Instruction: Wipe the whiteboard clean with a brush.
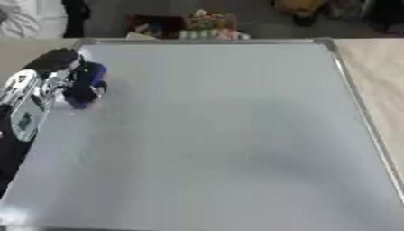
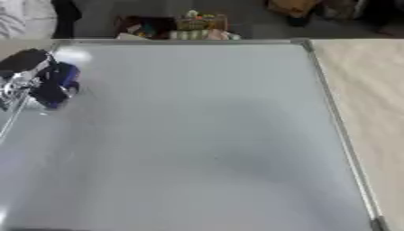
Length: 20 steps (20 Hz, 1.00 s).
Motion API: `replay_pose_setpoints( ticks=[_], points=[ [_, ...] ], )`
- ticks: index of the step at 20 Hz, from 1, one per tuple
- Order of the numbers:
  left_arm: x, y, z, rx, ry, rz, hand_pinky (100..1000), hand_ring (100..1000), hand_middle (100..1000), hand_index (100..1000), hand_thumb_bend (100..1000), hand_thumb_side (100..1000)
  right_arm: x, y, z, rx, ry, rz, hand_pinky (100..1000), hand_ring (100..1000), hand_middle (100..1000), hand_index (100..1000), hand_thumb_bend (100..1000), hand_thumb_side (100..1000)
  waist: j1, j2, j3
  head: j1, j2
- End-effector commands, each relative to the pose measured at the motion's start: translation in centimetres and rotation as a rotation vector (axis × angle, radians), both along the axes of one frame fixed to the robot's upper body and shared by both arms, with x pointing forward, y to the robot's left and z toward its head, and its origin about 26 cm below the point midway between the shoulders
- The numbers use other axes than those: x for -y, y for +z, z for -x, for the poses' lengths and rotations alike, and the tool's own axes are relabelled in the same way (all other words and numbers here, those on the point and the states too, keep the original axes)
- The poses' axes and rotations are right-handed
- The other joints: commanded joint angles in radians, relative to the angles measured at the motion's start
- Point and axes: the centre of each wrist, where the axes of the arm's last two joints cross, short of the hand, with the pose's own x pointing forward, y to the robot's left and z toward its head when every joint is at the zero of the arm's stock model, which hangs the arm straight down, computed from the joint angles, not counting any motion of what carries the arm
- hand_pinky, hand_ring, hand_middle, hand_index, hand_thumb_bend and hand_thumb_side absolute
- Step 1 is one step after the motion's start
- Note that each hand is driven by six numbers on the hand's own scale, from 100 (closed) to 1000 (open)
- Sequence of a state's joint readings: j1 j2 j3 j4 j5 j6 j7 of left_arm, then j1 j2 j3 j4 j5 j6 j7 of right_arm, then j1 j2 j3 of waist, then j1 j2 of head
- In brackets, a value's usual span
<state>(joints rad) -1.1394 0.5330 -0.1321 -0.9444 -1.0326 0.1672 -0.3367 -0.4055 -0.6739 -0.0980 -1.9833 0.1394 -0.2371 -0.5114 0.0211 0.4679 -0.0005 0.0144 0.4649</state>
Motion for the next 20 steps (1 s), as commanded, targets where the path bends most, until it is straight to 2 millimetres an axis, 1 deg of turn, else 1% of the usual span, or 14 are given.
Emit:
replay_pose_setpoints(
  ticks=[1, 7, 15, 18, 20],
  points=[
    [-1.6, 2.5, 0.5, 0.053, 0.049, -0.017, 327, 448, 424, 160, 184, 362, 0.0, 1.1, 0.4, 0.040, -0.004, 0.020, 840, 817, 823, 884, 100, 1000, 0.000, -0.020, -0.003, 0.003, -0.010],
    [-2.4, 2.9, 0.3, 0.043, 0.095, -0.014, 328, 448, 419, 161, 191, 354, 0.0, 1.1, 0.4, 0.043, -0.004, 0.019, 840, 817, 823, 883, 100, 1000, 0.004, -0.013, -0.015, 0.010, -0.018],
    [-2.6, 2.3, 0.0, 0.014, 0.116, -0.025, 331, 451, 411, 164, 199, 333, 0.0, 1.1, 0.4, 0.043, -0.004, 0.017, 841, 817, 823, 883, 100, 1000, 0.003, -0.011, -0.020, 0.019, -0.025],
    [-2.6, 1.9, -0.2, -0.011, 0.122, -0.026, 344, 458, 408, 179, 205, 325, 0.1, 1.0, 0.4, 0.043, -0.004, 0.014, 841, 817, 822, 879, 100, 1000, 0.002, -0.012, -0.021, 0.022, -0.026],
    [-2.6, 1.7, -0.3, -0.034, 0.120, -0.021, 354, 463, 408, 199, 191, 317, 0.1, 1.0, 0.4, 0.044, -0.004, 0.010, 841, 817, 822, 879, 100, 1000, 0.001, -0.012, -0.021, 0.022, -0.026]
  ],
)
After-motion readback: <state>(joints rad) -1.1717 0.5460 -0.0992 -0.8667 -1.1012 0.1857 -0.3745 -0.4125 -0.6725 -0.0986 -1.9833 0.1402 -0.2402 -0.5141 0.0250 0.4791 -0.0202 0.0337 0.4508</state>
